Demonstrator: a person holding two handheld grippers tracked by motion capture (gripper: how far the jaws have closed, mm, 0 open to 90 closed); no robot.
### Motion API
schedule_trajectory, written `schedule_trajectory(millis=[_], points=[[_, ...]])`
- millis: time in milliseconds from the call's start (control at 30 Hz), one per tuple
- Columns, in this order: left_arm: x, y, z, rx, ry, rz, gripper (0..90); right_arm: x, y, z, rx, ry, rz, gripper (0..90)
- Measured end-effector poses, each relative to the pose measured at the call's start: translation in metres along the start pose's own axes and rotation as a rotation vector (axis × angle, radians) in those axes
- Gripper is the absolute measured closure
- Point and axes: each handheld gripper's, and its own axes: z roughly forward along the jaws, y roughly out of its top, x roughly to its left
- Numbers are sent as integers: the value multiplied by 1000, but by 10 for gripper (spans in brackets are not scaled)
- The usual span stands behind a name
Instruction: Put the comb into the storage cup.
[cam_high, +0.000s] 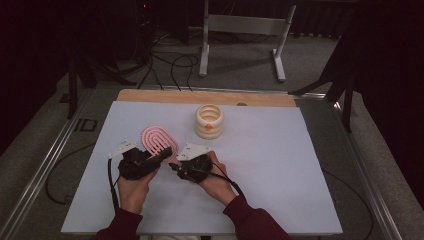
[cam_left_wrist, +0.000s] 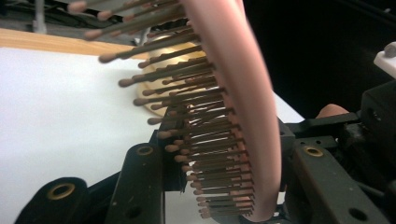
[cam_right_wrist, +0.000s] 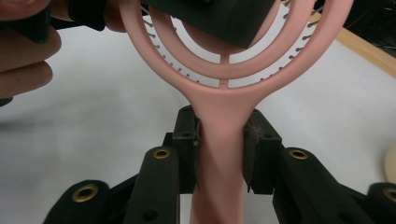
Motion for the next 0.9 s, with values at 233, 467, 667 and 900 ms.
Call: schedule_trajectory(millis=[233,467,667,900], points=[[-1,7,8,9,-29,5,631,-7,-1,-4,-5,-22,9,702],[-4,11,11,3,-42,12,638,-8,0,-6,-14,-40,9,695],[-6,17,10,-25,-40,33,641,-8,1,-7,-20,-55,3,628],[-2,25,5,-60,-16,25,641,-11,-2,-12,-31,-53,22,508]])
